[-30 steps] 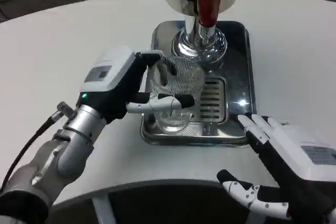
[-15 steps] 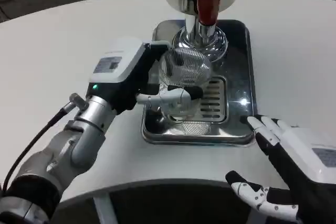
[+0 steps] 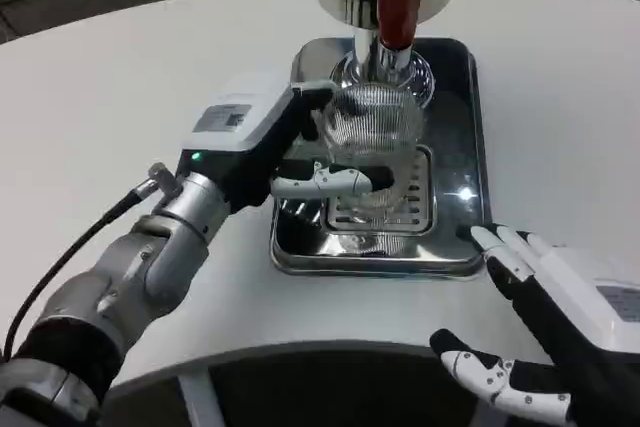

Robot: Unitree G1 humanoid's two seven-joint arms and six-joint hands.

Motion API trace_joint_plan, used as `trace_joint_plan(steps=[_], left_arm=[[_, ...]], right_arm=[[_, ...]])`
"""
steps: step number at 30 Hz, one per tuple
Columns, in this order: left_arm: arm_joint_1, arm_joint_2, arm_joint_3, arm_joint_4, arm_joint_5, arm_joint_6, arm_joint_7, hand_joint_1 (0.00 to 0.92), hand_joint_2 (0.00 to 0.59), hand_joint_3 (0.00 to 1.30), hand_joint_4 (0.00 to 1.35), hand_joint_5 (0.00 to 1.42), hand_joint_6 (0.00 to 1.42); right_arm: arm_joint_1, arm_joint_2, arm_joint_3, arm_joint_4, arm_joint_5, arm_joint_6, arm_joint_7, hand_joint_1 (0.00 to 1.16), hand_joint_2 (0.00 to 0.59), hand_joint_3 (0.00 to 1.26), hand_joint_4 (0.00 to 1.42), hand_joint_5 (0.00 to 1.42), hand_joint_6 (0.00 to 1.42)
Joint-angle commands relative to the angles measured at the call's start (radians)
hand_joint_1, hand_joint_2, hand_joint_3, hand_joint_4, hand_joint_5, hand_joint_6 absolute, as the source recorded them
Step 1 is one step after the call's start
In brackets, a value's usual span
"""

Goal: Grasp the cup under the faucet to collect the drink, then remove the cup.

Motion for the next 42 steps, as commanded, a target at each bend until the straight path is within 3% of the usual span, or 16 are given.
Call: trace_joint_plan(steps=[1,11,27,31,35,42], left_arm=[[0.001,0.003,-0.016,0.005,0.003,0.021,-0.034,0.199,0.16,0.25,0.26,0.4,0.52],[0.013,0.015,0.005,-0.036,-0.016,-0.001,-0.027,0.127,0.128,0.03,0.08,0.31,0.43],[0.123,0.081,0.076,-0.215,-0.092,-0.06,-0.071,0.076,0.114,0.05,0.08,0.31,0.41],[0.184,0.107,0.12,-0.296,-0.135,-0.074,-0.1,0.065,0.113,0.08,0.12,0.34,0.43],[0.282,0.142,0.205,-0.423,-0.228,-0.099,-0.132,0.061,0.112,0.11,0.16,0.36,0.44],[0.386,0.148,0.33,-0.578,-0.407,-0.15,-0.21,0.036,0.133,0.23,0.27,0.42,0.49]], right_arm=[[0.016,-0.007,-0.006,-0.019,0.01,-0.009,0.009,0.34,0.383,0.03,0.0,0.0,0.0],[0.023,-0.011,-0.006,-0.017,0.023,-0.011,0.004,0.34,0.383,0.04,0.0,0.0,0.0],[0.013,0.001,0.009,0.005,0.023,-0.006,-0.006,0.34,0.377,0.05,0.0,0.0,0.0],[0.009,0.002,0.007,0.008,0.024,-0.003,-0.007,0.33,0.376,0.05,0.0,0.0,0.0],[0.004,0.002,0.003,0.013,0.029,-0.002,-0.01,0.33,0.375,0.06,0.0,0.0,0.0],[-0.01,0.001,0.002,0.026,0.032,0.0,-0.014,0.33,0.374,0.06,0.0,0.0,0.0]])
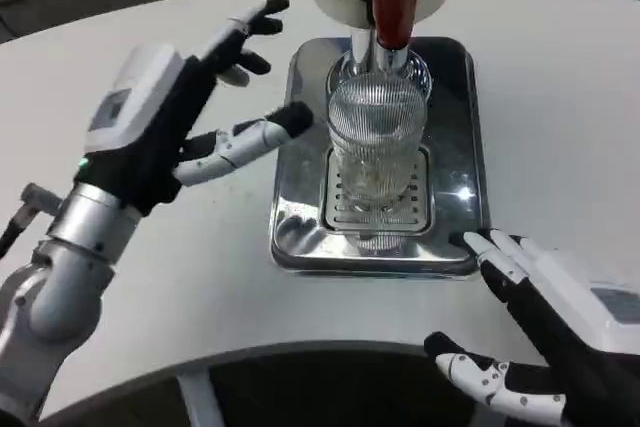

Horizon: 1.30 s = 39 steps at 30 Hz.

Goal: Grasp the cup under the faucet to collect the drink, then remove the cup.

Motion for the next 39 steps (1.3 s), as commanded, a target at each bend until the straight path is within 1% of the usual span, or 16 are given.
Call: trace_joint_plan(steps=[1,3,4,6,8,10,13,16,22,25,27,31,35,39], left_arm=[[0.063,0.009,0.077,-0.093,-0.124,-0.05,-0.071,0.032,0.136,0.25,0.3,0.43,0.48],[0.069,0.005,0.1,-0.124,-0.183,-0.051,-0.113,0.015,0.14,0.29,0.32,0.44,0.42],[0.066,0.004,0.11,-0.142,-0.24,-0.042,-0.155,0.012,0.141,0.3,0.32,0.44,0.41],[0.056,0.0,0.125,-0.176,-0.343,-0.009,-0.242,0.002,0.143,0.3,0.33,0.44,0.38],[0.041,-0.005,0.139,-0.206,-0.444,0.044,-0.332,0.0,0.146,0.3,0.32,0.43,0.36],[0.026,-0.01,0.15,-0.228,-0.512,0.094,-0.401,0.0,0.145,0.3,0.32,0.43,0.36],[-0.004,-0.014,0.163,-0.254,-0.583,0.175,-0.487,0.0,0.137,0.27,0.27,0.38,0.33],[-0.045,-0.025,0.168,-0.262,-0.628,0.252,-0.554,0.0,0.139,0.24,0.23,0.35,0.3],[-0.118,-0.049,0.163,-0.251,-0.664,0.398,-0.678,0.0,0.141,0.2,0.17,0.3,0.26],[-0.153,-0.061,0.148,-0.243,-0.671,0.469,-0.747,0.0,0.142,0.19,0.15,0.29,0.25],[-0.178,-0.077,0.132,-0.238,-0.674,0.514,-0.793,0.0,0.143,0.18,0.14,0.27,0.23],[-0.204,-0.099,0.129,-0.235,-0.662,0.545,-0.825,0.0,0.143,0.18,0.13,0.27,0.23],[-0.229,-0.117,0.13,-0.217,-0.643,0.553,-0.826,0.0,0.134,0.18,0.12,0.26,0.22],[-0.274,-0.13,0.123,-0.169,-0.611,0.553,-0.818,0.0,0.133,0.18,0.12,0.26,0.2]], right_arm=[[-0.006,0.0,0.0,0.011,0.008,0.0,-0.01,0.33,0.374,0.06,0.0,0.0,0.0],[-0.007,0.0,-0.001,0.013,0.009,0.002,-0.009,0.33,0.374,0.06,0.0,0.0,0.0],[-0.007,-0.001,-0.002,0.014,0.011,0.001,-0.009,0.33,0.376,0.06,0.0,0.0,0.0],[-0.006,-0.003,-0.002,0.015,0.013,0.001,-0.009,0.33,0.378,0.06,0.0,0.0,0.0],[-0.006,-0.004,-0.002,0.015,0.014,0.0,-0.009,0.33,0.38,0.06,0.0,0.0,0.0],[-0.006,-0.005,-0.003,0.014,0.015,0.0,-0.01,0.33,0.381,0.06,0.0,0.0,0.0],[-0.007,-0.005,-0.003,0.013,0.017,0.0,-0.009,0.34,0.382,0.06,0.0,0.0,0.0],[-0.008,-0.005,-0.003,0.011,0.018,0.0,-0.008,0.34,0.382,0.06,0.0,0.0,0.0],[-0.009,-0.003,-0.004,0.004,0.019,0.0,-0.009,0.33,0.378,0.06,0.0,0.0,0.0],[-0.005,-0.004,-0.008,0.0,0.02,0.0,-0.009,0.33,0.376,0.06,0.0,0.0,0.0],[0.002,-0.003,-0.01,-0.002,0.02,0.0,-0.01,0.33,0.376,0.06,0.0,0.0,0.0],[0.012,-0.001,-0.017,-0.01,0.022,0.0,-0.014,0.33,0.375,0.06,0.0,0.0,0.0],[0.021,-0.002,-0.027,-0.019,0.026,-0.001,-0.014,0.33,0.375,0.06,0.0,0.0,0.0],[0.035,0.001,-0.029,-0.028,0.029,-0.004,-0.017,0.33,0.375,0.06,0.0,0.0,0.0]])
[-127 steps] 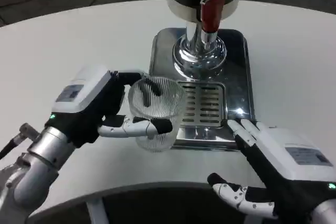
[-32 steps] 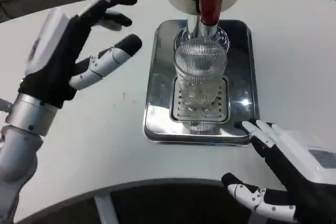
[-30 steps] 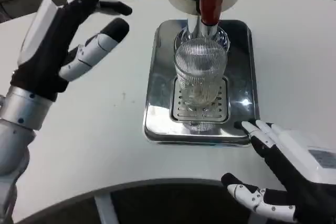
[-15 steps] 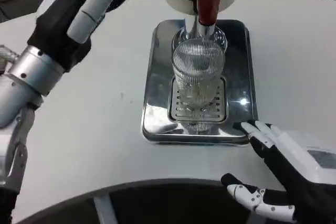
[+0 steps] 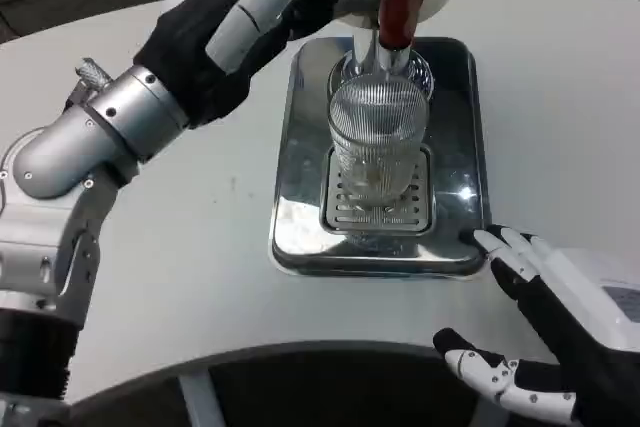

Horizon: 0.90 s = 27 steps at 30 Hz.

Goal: Grasp the cup under the faucet to collect the drink, then remove the cup.

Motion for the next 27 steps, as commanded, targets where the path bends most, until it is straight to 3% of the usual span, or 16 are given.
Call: trace_joint_plan(steps=[1,21,27], left_arm=[[-0.05,-0.012,-0.006,0.049,0.044,0.002,-0.004,0.0,0.133,0.18,0.12,0.26,0.2],[-0.17,-0.046,-0.038,0.193,0.117,-0.039,-0.09,0.0,0.133,0.18,0.13,0.26,0.2],[-0.183,-0.037,-0.069,0.237,0.158,-0.071,-0.126,0.0,0.133,0.19,0.13,0.26,0.21]], right_arm=[[0.029,0.001,-0.001,-0.021,0.01,-0.005,-0.014,0.33,0.375,0.06,0.0,0.0,0.0],[0.043,-0.003,-0.009,-0.017,0.03,-0.002,-0.026,0.33,0.374,0.06,0.0,0.0,0.0],[0.041,-0.003,-0.011,-0.014,0.032,0.0,-0.028,0.33,0.374,0.06,0.0,0.0,0.0]])
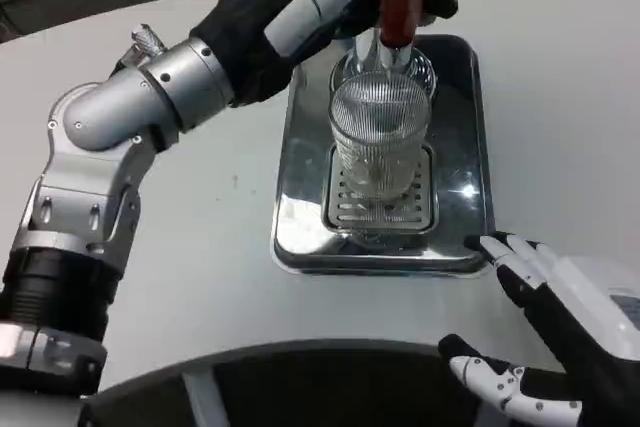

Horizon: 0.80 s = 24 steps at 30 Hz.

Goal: Grasp the cup under the faucet to collect the drink, then remove the cup.

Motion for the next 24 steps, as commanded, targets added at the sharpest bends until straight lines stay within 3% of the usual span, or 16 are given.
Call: trace_joint_plan(steps=[1,14,24], left_arm=[[-0.017,0.013,-0.029,0.033,0.051,-0.038,-0.034,0.0,0.133,0.19,0.13,0.26,0.2],[-0.03,0.044,-0.103,0.107,0.183,-0.212,-0.041,0.0,0.124,0.17,0.12,0.24,0.16],[-0.036,0.051,-0.134,0.128,0.228,-0.272,-0.031,0.0,0.121,0.17,0.12,0.23,0.15]], right_arm=[[0.007,-0.002,-0.003,-0.006,0.009,0.001,-0.009,0.33,0.374,0.06,0.0,0.0,0.0],[0.0,-0.003,-0.007,-0.001,0.022,0.005,-0.012,0.33,0.374,0.06,0.0,0.0,0.0],[-0.005,0.003,-0.027,-0.004,0.065,0.024,-0.023,0.33,0.374,0.06,0.0,0.0,0.0]])
